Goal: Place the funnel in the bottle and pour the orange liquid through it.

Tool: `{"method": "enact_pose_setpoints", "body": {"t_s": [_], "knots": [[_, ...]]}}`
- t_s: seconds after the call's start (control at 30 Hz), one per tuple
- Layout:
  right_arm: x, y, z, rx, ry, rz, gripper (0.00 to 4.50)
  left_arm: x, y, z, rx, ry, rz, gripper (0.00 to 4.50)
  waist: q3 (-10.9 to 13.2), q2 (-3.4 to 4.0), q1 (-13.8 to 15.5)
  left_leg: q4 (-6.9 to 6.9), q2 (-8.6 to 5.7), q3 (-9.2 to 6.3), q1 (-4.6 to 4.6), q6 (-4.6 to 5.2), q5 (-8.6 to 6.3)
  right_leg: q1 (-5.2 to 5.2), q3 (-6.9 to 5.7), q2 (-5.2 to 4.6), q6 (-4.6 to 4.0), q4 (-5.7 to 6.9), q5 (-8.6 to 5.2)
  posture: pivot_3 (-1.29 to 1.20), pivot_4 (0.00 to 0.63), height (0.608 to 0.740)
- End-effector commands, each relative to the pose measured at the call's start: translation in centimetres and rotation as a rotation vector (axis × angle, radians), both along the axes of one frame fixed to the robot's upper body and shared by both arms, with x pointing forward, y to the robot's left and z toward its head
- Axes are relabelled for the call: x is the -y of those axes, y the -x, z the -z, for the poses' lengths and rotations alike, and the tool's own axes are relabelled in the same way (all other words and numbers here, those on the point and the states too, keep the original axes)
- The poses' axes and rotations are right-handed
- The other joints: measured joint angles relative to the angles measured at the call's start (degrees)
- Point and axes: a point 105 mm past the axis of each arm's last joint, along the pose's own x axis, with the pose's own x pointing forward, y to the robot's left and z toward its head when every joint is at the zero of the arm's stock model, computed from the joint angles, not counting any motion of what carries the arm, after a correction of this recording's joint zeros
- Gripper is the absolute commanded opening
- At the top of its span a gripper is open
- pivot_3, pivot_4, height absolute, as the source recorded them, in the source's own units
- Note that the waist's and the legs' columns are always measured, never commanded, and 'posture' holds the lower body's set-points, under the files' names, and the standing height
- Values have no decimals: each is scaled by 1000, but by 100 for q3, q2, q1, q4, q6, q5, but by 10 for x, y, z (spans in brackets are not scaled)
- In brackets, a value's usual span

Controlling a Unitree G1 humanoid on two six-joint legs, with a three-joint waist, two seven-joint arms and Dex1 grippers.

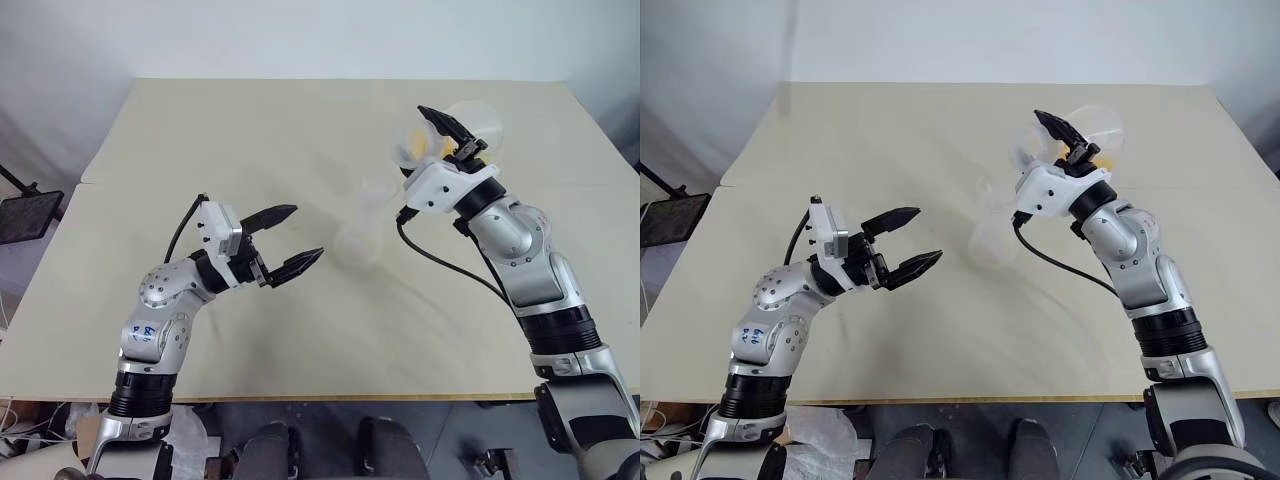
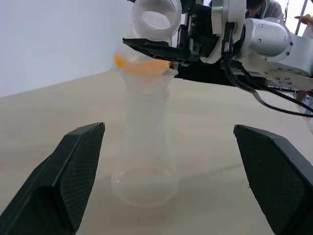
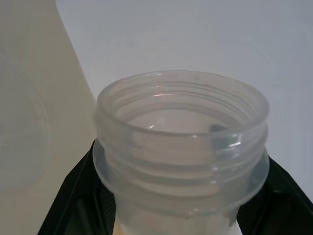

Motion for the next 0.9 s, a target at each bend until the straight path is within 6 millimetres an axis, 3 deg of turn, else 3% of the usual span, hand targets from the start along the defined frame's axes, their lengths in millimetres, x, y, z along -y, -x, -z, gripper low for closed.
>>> {"method": "enact_pose_setpoints", "body": {"t_s": [0.03,0.5,0.9], "knots": [[-10,9,-18,137,72,-11,2501,4,2,-7,42,-4,11,4500,0,0,-5,0,0,0,0,0,0,0,0,0,0,0,0,0,150,740],[-12,11,-23,293,205,67,2501,8,3,-7,44,5,9,4500,0,0,-40,-1,1,-3,-1,0,0,0,-2,0,0,0,0,0,150,740],[-17,6,-15,298,290,64,2501,10,3,-7,46,16,6,4500,0,0,-99,-5,2,-6,-2,-1,1,1,-5,0,0,-3,0,0,150,740]]}}
